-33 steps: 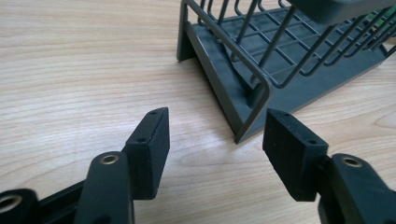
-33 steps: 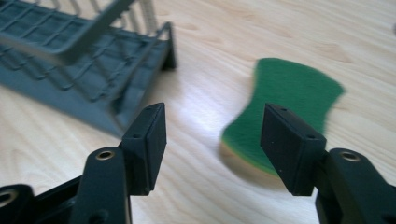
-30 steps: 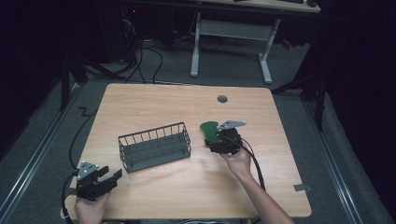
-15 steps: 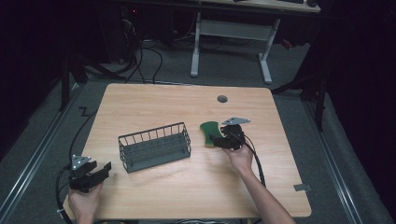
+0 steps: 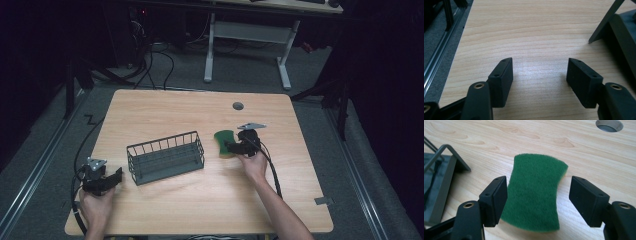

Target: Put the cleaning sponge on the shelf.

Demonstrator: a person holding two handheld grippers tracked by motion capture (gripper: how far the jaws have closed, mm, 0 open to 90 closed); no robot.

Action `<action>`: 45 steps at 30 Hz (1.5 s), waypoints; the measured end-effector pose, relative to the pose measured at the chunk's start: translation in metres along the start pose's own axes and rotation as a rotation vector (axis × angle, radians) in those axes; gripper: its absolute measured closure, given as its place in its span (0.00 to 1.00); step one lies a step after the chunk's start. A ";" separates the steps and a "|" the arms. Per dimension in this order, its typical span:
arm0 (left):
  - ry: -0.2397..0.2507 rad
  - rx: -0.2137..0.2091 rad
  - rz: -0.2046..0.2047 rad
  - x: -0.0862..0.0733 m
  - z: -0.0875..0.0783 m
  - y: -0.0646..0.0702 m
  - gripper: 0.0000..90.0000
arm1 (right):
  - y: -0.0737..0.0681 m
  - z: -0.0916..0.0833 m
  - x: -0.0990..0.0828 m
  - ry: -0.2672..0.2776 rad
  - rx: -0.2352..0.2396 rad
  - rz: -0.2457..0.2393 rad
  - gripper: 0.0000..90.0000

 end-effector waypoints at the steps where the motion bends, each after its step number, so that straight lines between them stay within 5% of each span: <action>1: 0.008 0.001 0.002 0.000 0.000 -0.001 0.42 | -0.001 0.001 0.002 -0.002 -0.002 -0.004 0.34; 15: 0.005 0.003 -0.003 -0.001 0.000 -0.001 0.38 | -0.017 0.028 0.010 -0.073 -0.052 -0.017 0.29; 45: 0.006 0.005 -0.006 -0.001 0.000 -0.001 0.38 | -0.017 0.035 0.004 -0.177 -0.104 -0.016 0.28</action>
Point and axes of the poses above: each handheld gripper's, and its own axes: z roughly forward along the jaws, x roughly out of its top, y roughly to its right, the point moved 7 cm from there along z, roughly forward along the jaws, and after that the axes turned 11 degrees about -x, right-handed, at the moved point
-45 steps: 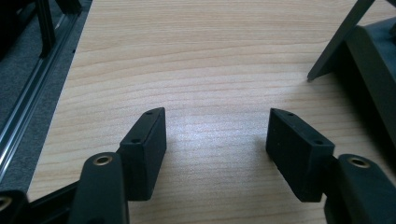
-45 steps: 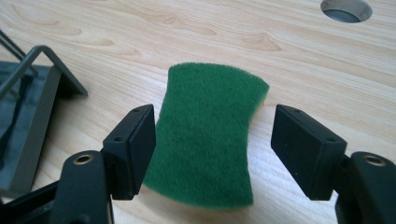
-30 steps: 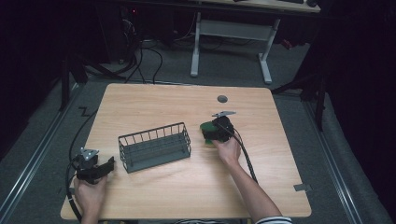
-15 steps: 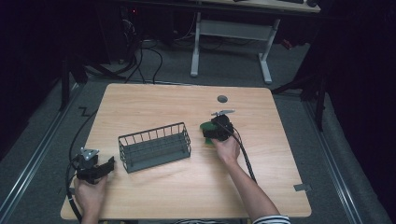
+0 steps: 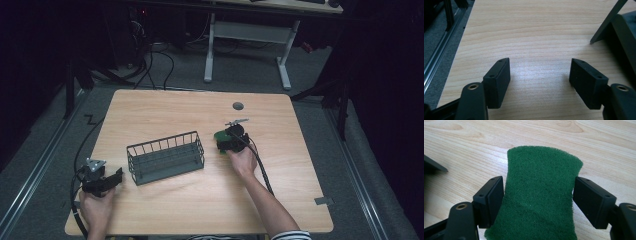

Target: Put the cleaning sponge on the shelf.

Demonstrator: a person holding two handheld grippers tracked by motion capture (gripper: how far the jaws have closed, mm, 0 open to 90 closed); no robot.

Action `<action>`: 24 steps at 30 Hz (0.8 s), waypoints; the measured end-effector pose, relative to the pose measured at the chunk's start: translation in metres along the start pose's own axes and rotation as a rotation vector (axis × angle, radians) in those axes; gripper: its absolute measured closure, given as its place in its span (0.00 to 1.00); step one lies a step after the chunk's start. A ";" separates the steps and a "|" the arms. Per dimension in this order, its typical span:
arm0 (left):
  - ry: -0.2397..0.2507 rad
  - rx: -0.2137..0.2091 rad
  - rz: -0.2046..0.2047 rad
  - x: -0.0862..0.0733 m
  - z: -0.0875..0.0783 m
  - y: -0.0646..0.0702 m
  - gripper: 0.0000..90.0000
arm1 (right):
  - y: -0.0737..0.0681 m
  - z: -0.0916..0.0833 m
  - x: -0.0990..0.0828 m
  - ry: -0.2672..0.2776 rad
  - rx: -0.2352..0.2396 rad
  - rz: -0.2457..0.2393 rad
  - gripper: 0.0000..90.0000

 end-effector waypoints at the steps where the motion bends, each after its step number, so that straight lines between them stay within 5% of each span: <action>1: -0.001 0.000 0.001 0.000 0.000 0.000 0.38 | 0.000 0.000 0.000 -0.005 -0.001 -0.002 0.28; 11: -0.001 0.001 0.000 0.000 0.000 0.000 0.38 | -0.002 0.003 -0.001 -0.031 -0.013 -0.037 0.26; 15: -0.001 0.001 0.000 0.000 0.000 0.000 0.37 | -0.003 0.006 -0.003 -0.061 0.042 -0.004 0.31; 24: -0.001 0.001 0.000 0.000 0.000 0.000 0.37 | -0.006 -0.009 0.001 -0.017 0.068 -0.105 0.33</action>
Point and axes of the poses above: each handheld gripper's, and its own axes: z roughly forward along the jaws, x roughly out of its top, y roughly to its right, the point moved 7 cm from there along z, roughly forward along the jaws, and after that the axes turned 11 degrees about -x, right-handed, at the moved point
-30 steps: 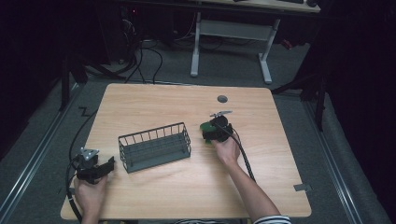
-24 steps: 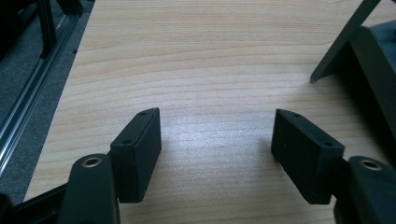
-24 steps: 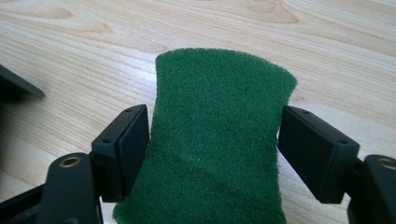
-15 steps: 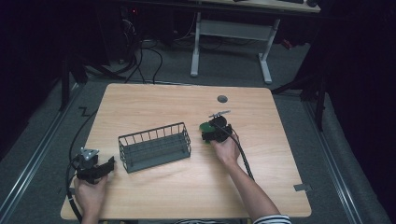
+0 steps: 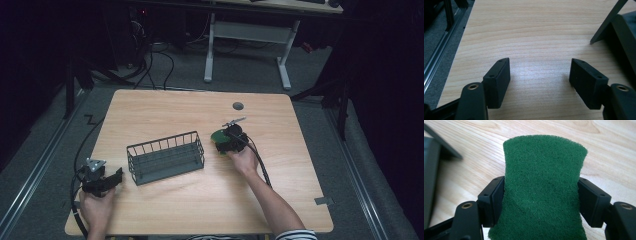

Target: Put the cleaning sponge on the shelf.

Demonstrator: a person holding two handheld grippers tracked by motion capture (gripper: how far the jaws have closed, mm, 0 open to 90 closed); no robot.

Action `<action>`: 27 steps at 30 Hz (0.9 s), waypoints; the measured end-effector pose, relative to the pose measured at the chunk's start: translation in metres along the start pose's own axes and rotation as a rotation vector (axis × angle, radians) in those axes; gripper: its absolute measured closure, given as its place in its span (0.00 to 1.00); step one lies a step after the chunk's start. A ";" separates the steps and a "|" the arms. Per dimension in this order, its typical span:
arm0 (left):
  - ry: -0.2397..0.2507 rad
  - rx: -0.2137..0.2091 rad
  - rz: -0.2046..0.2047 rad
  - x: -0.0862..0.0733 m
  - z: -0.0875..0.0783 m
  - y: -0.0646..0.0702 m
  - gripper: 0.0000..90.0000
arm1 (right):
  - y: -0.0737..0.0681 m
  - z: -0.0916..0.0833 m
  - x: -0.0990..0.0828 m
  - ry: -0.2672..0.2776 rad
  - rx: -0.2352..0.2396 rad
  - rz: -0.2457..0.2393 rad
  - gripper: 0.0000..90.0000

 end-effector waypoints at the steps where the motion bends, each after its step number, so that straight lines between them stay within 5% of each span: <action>1: 0.000 0.000 0.000 0.000 0.000 0.000 0.37 | 0.000 -0.002 0.001 0.009 0.011 -0.009 0.33; 7: 0.000 -0.001 0.001 0.000 0.000 0.000 0.37 | -0.001 -0.022 0.009 0.069 0.067 -0.075 0.33; 17: -0.001 -0.005 0.006 0.000 0.000 0.001 0.37 | -0.010 -0.079 0.042 0.217 0.125 -0.241 0.33; 27: -0.003 -0.007 0.010 0.000 0.001 0.002 0.37 | -0.054 -0.104 0.073 0.271 0.229 -0.442 0.32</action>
Point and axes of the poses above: each handheld gripper's, and its own axes: z roughly forward along the jaws, x roughly out of its top, y roughly to its right, the point moved 7 cm from there along z, roughly forward along the jaws, and after that the axes turned 11 degrees about -x, right-handed, at the moved point
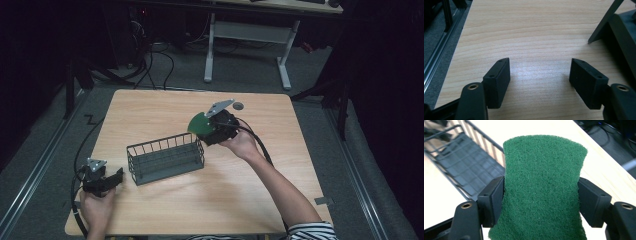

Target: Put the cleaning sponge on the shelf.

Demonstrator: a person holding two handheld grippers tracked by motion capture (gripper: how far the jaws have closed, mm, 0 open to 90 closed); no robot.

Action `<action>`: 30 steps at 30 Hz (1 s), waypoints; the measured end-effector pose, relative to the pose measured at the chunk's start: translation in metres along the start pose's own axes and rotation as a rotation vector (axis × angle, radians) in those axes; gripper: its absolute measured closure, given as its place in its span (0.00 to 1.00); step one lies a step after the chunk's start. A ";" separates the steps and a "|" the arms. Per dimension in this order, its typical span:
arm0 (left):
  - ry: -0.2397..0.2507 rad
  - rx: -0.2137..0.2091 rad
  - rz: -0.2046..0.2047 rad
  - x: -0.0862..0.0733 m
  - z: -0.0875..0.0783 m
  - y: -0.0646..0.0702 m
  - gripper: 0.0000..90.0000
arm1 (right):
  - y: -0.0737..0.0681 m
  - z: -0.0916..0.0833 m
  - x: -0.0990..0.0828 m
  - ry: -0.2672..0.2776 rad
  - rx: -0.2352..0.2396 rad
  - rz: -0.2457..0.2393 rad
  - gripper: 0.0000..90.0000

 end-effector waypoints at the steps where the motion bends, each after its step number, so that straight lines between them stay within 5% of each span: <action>1: 0.000 0.000 0.000 0.000 0.000 0.000 0.37 | -0.004 0.002 0.003 -0.001 0.015 -0.010 0.32; 7: -0.002 -0.002 0.003 0.000 0.000 0.000 0.37 | -0.024 0.016 0.020 0.004 0.100 -0.093 0.32; 12: -0.002 -0.002 0.004 0.000 0.000 0.000 0.37 | -0.035 0.028 0.027 -0.015 0.127 -0.149 0.32; 30: -0.002 -0.006 0.005 0.000 0.000 0.001 0.38 | -0.048 0.050 0.018 -0.072 0.209 -0.176 0.27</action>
Point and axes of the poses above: each handheld gripper's, and its own axes: z roughly forward along the jaws, x roughly out of its top, y roughly to its right, the point moved 7 cm from there along z, roughly forward along the jaws, and after that the axes turned 11 degrees about -x, right-handed, at the moved point
